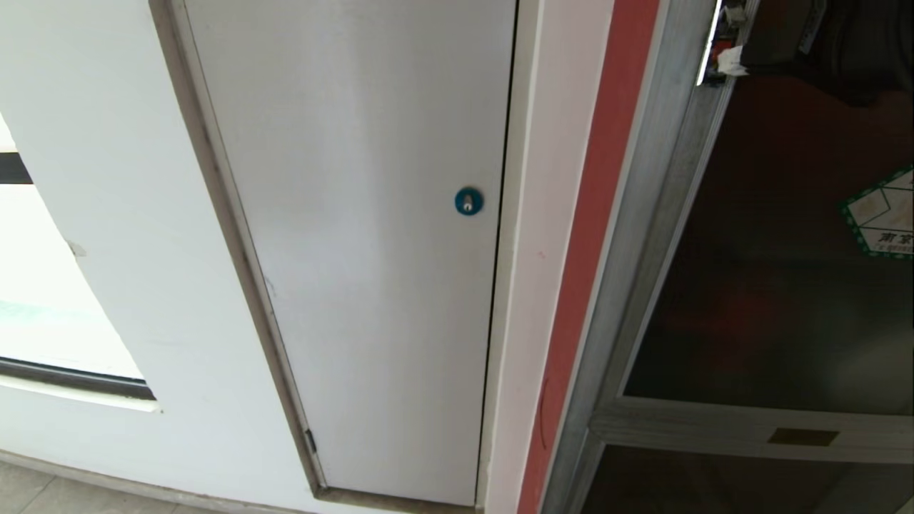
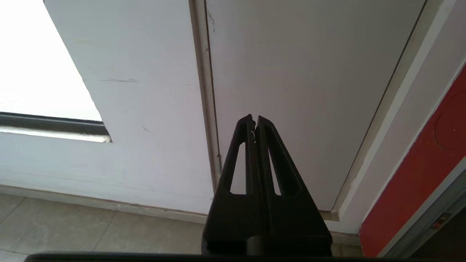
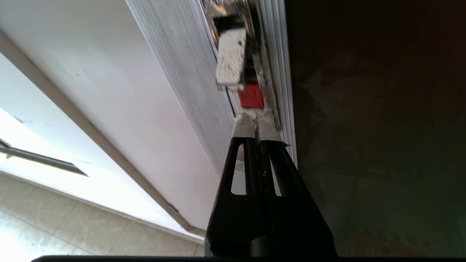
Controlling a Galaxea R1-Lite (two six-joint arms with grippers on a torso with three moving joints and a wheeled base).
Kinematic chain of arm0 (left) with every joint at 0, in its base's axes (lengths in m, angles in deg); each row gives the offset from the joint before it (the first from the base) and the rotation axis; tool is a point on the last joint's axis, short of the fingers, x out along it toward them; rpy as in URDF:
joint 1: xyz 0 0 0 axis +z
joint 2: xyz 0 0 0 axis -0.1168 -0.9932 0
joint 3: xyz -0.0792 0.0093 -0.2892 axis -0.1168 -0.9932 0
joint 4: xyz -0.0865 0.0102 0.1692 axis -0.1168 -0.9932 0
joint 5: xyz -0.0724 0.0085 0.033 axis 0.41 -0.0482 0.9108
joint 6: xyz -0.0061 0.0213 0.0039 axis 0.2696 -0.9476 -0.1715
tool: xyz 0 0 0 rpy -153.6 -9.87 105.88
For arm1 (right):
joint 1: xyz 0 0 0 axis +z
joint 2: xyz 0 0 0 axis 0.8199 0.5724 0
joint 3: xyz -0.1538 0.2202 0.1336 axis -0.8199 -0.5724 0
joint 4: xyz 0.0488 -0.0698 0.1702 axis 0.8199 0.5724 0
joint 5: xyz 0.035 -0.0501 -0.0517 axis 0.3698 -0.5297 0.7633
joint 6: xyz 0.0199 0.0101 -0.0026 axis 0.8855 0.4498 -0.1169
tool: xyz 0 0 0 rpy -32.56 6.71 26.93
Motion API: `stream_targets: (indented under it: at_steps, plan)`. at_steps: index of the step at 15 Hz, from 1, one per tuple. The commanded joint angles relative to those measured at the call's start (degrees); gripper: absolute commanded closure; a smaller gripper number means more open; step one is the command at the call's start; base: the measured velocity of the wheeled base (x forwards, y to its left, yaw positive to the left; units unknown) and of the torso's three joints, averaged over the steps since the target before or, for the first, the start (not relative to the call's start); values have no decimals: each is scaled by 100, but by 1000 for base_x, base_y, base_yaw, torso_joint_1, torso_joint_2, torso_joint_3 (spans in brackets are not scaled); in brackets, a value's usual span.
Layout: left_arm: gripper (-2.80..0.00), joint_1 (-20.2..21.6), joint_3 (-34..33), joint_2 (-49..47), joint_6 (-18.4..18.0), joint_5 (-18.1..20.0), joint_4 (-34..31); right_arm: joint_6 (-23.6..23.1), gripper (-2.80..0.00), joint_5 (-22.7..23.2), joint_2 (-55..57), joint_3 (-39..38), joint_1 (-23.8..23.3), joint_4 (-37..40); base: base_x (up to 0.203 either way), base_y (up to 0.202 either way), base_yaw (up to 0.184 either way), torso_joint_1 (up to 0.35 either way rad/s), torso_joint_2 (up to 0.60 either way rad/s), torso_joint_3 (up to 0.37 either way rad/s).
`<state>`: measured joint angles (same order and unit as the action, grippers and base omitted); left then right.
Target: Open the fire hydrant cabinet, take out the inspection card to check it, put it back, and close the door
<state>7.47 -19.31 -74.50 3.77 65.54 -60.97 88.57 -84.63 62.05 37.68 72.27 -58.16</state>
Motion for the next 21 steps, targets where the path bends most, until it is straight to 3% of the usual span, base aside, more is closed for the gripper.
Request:
stream_targets:
  at_steps: [1, 4, 12, 21]
  plan:
    - [0, 2, -35, 1, -4, 1, 3, 53, 0, 4, -248, -195, 33, 9, 0, 0, 0, 0, 0, 0]
    - [0, 2, -35, 1, -1, 1, 3, 143, 0, 10, -382, -199, 52, 69, 0, 0, 0, 0, 0, 0]
    - [0, 2, -35, 1, 4, 1, 3, 127, 0, 14, -301, 761, 135, 413, 0, 0, 0, 0, 0, 0]
    - [0, 2, -35, -3, 4, 1, 3, 125, 0, 126, -20, 761, 135, 399, 0, 0, 0, 0, 0, 0]
